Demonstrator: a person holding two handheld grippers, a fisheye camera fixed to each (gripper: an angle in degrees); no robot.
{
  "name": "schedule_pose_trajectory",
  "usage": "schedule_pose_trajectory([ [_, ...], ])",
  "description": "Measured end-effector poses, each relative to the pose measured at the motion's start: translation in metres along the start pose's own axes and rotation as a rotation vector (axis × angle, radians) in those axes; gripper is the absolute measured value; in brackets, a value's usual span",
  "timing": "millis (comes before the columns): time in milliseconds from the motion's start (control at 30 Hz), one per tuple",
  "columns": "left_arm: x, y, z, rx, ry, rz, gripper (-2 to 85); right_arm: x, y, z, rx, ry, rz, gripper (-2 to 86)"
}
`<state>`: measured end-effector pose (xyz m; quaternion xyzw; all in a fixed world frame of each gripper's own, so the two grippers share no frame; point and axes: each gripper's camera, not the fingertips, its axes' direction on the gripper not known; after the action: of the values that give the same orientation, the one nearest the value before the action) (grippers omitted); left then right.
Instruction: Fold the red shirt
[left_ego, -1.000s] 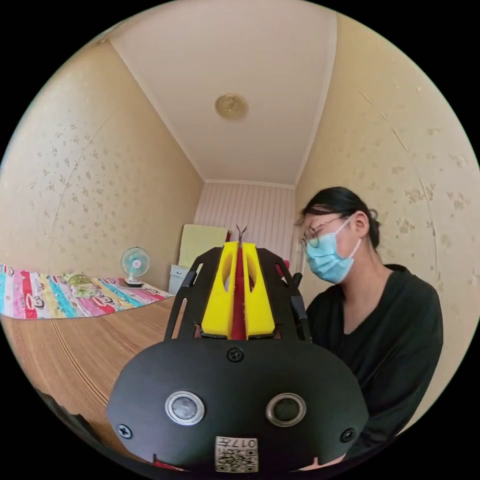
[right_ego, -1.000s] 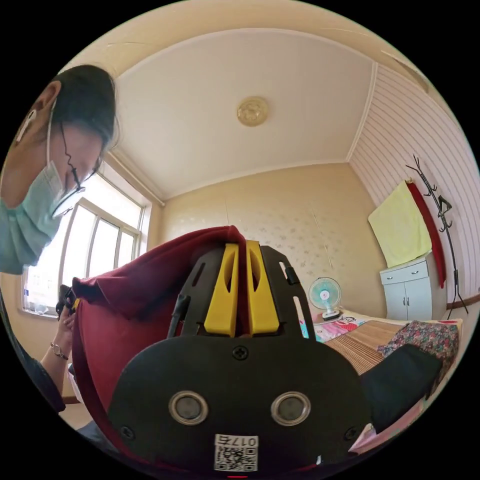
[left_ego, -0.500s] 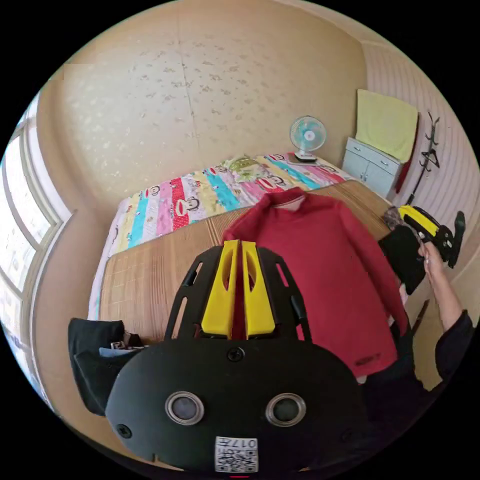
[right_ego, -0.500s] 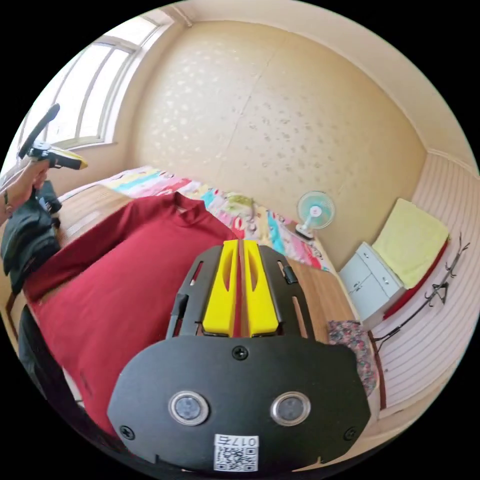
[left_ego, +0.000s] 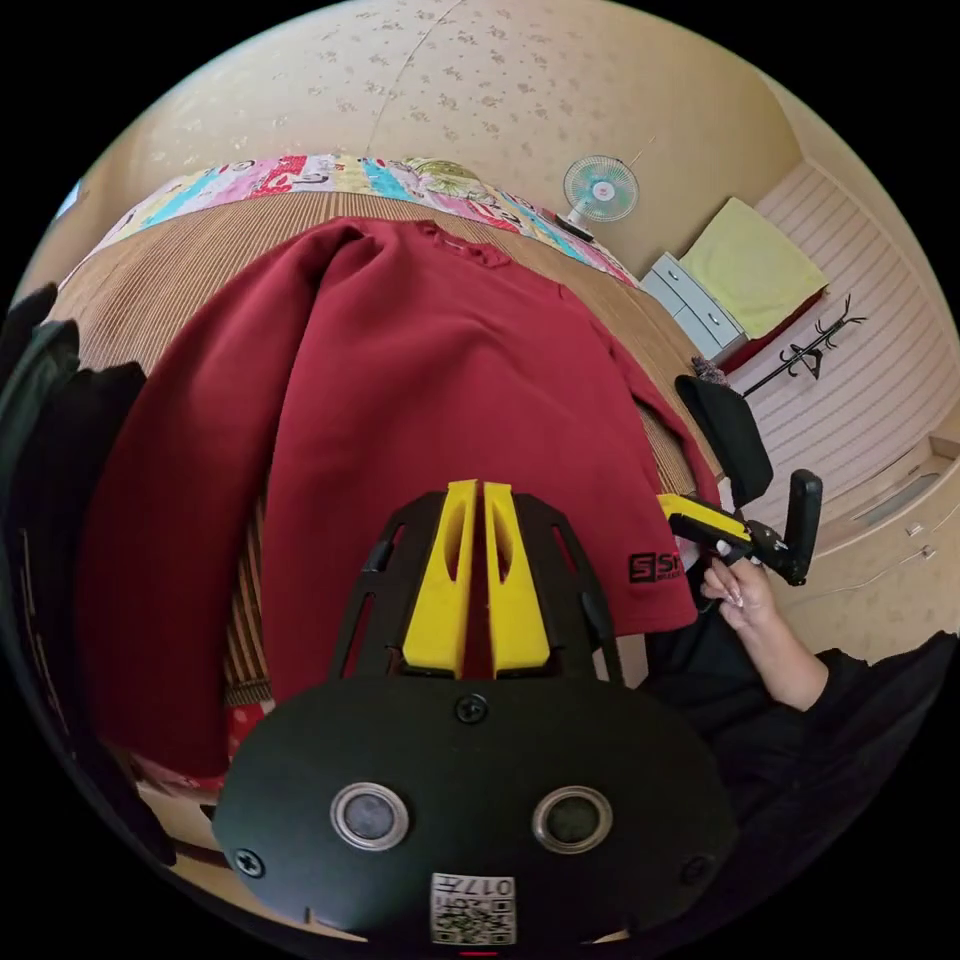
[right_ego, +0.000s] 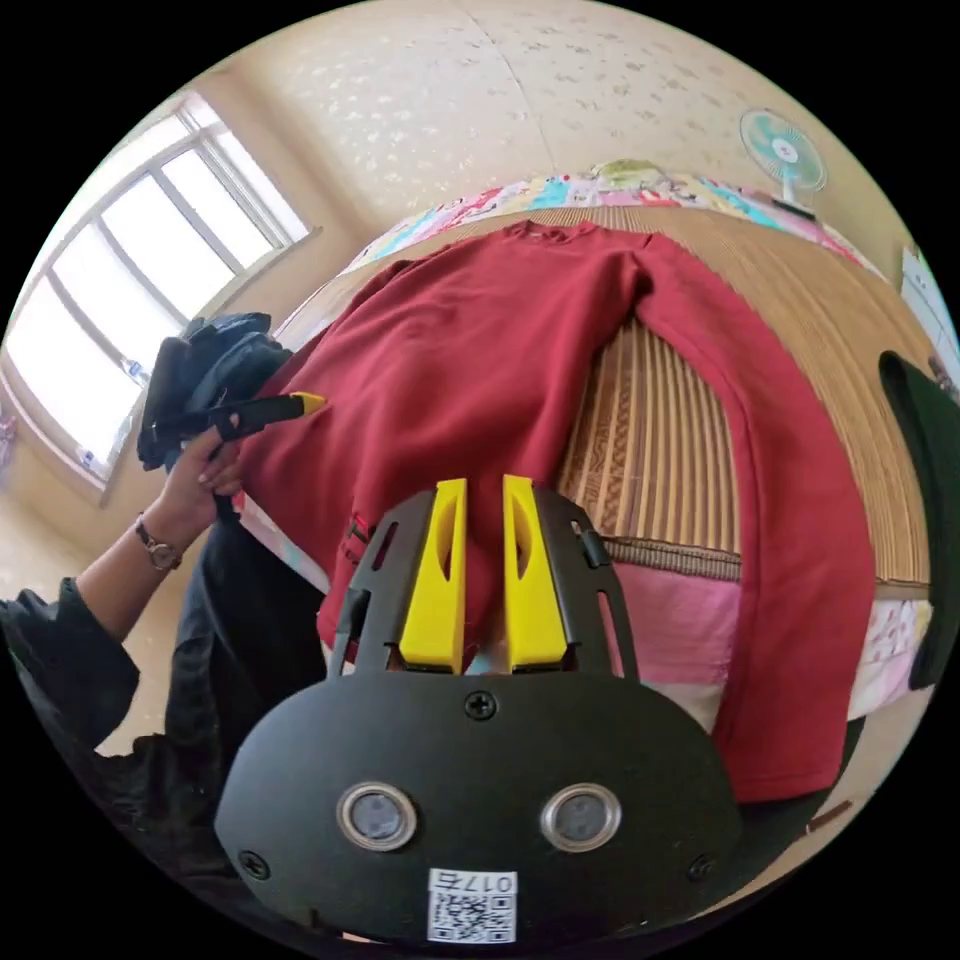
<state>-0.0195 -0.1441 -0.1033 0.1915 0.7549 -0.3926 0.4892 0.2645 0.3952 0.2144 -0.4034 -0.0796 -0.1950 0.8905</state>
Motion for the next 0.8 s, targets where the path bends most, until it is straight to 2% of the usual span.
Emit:
schedule_pose_trajectory([
  [100, -0.012, 0.048, -0.050, 0.012, 0.008, -0.001, -0.9, -0.025, 0.009, -0.018, -0.070, 0.171, -0.263, 2.0],
  [167, -0.024, 0.089, -0.084, 0.002, -0.020, 0.018, -1.0, -0.021, 0.015, -0.040, -0.107, 0.382, -0.355, 1.2],
  [233, -0.035, 0.122, -0.111, 0.021, 0.080, -0.011, -1.0, 0.005, 0.015, -0.061, -0.110, 0.473, -0.259, 0.9],
  [267, -0.037, 0.142, -0.128, 0.017, 0.118, -0.050, -1.0, 0.033, 0.017, -0.069, -0.150, 0.654, -0.148, 0.9],
  [333, -0.024, 0.168, -0.154, -0.052, 0.152, -0.013, -0.9, 0.066, 0.026, -0.095, -0.163, 0.785, -0.056, 1.0],
  [400, -0.006, 0.200, -0.193, -0.036, 0.108, 0.029, -0.8, 0.084, 0.034, -0.145, -0.121, 0.704, 0.064, 1.4],
  [467, -0.008, 0.250, -0.265, 0.120, 0.070, -0.038, -0.4, 0.086, 0.050, -0.216, -0.002, 0.377, 0.131, 2.2],
  [567, -0.044, 0.302, -0.350, 0.238, 0.045, -0.195, 2.3, 0.065, 0.066, -0.262, 0.013, -0.001, 0.119, 5.2],
  [667, -0.080, 0.350, -0.428, 0.307, -0.034, -0.322, 6.2, 0.032, 0.080, -0.274, -0.086, -0.114, 0.102, 8.3],
  [800, -0.092, 0.405, -0.505, 0.317, 0.006, -0.338, 6.3, -0.001, 0.104, -0.296, -0.168, -0.187, 0.011, 4.7],
])
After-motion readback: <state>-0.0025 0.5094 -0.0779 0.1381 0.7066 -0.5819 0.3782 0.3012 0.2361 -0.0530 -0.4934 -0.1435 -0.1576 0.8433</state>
